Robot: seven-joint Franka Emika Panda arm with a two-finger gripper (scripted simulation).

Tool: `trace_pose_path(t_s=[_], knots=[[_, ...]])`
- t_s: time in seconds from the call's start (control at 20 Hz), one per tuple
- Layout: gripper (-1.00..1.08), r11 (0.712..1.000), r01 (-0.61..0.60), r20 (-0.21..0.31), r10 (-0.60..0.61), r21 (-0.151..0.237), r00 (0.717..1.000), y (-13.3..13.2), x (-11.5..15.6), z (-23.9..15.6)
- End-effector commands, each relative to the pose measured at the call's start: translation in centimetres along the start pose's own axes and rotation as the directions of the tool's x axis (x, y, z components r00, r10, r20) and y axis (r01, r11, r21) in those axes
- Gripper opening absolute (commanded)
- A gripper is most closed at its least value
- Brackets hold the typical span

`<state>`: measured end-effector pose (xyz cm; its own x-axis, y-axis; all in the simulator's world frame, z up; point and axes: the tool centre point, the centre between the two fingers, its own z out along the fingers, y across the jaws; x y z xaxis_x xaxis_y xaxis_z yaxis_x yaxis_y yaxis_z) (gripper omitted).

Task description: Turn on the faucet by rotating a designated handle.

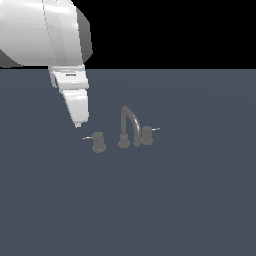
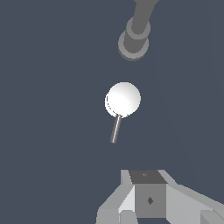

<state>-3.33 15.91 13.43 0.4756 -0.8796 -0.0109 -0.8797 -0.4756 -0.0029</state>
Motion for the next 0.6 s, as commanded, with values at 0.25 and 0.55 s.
trace_pose_path(t_s=[0.25, 0.55], knots=[[-1.00, 0.992, -0.129, -0.009, 0.129, -0.001, 0.992, -2.9, 2.1, 4.0], [-1.00, 0.980, -0.200, -0.012, 0.200, -0.001, 0.980, -4.4, 3.4, 6.1]])
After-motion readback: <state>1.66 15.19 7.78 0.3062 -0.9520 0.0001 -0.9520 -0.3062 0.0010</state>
